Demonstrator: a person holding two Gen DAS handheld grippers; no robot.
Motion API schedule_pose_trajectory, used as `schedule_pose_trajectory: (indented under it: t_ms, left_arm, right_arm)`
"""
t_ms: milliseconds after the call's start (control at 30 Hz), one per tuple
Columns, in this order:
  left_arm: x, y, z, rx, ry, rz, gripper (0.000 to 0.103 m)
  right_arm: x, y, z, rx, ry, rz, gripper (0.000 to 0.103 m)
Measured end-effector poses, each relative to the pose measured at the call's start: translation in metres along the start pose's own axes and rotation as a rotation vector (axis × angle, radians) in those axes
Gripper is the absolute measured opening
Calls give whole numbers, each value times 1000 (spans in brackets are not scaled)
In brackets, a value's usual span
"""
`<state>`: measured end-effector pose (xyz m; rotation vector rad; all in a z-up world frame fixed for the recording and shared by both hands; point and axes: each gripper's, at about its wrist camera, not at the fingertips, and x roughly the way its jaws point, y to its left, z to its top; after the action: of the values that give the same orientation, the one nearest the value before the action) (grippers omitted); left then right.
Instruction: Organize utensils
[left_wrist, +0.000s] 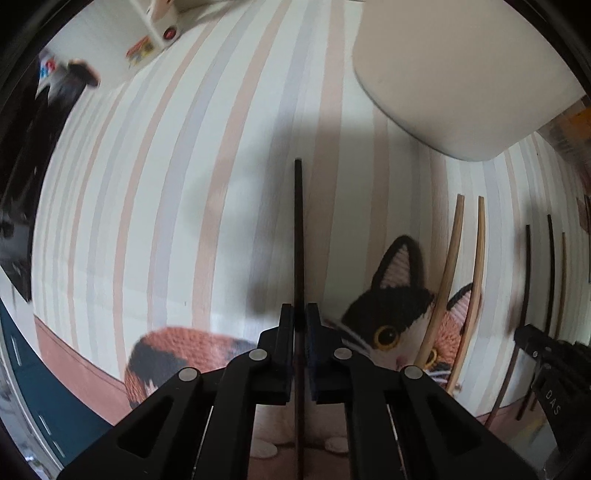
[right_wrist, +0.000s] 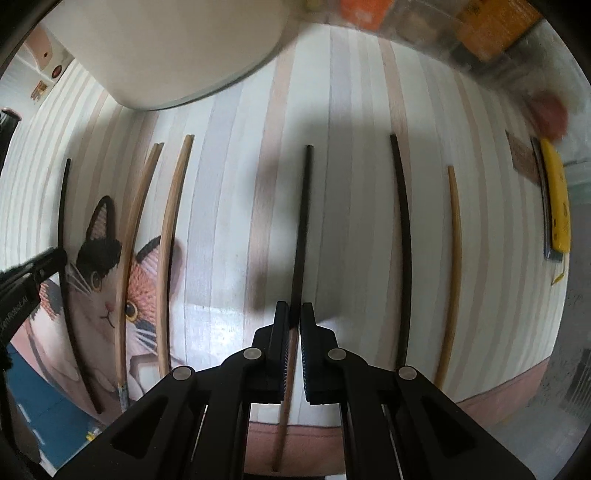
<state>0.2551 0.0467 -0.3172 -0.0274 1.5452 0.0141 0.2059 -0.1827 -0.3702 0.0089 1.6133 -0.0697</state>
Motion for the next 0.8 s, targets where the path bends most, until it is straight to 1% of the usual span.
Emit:
schedule_pose_trajectory:
  t_ms: [33, 167, 333, 367, 467, 533, 567, 600, 633, 800]
  left_arm:
    - [0, 2, 0, 2, 4, -3, 4]
    - [0, 3, 1, 51, 8, 12, 5]
    - [-1, 5, 6, 65, 10, 15, 5]
    - [2, 0, -1, 66, 8, 19, 5]
    - [1, -2, 1, 70, 7, 22, 5]
    - [5, -10, 0, 66, 6, 23, 5]
    - [9, -10, -5, 67, 6, 23, 5]
    - [9, -9, -5, 67, 5, 23, 5]
    - [7, -27, -1, 65, 5, 25, 5]
    - [8, -26, -4, 65, 4, 27, 5]
  right_arm:
    - [0, -1, -1, 13, 10, 18, 6]
    - [-1, -9, 3, 12, 34, 34, 6]
    - [-3, -8, 12, -13, 57, 21, 6]
    - [-5, -10, 19, -15, 60, 19, 6]
    - [-5, -3, 22, -20, 69, 12, 7]
    - [-6, -2, 23, -23, 72, 10, 7]
    - [2, 2, 41, -22, 75, 11, 7]
    - [2, 3, 41, -21, 76, 11, 7]
    - [5, 7, 44, -21, 76, 10, 7]
    - [5, 5, 51, -24, 67, 2, 7]
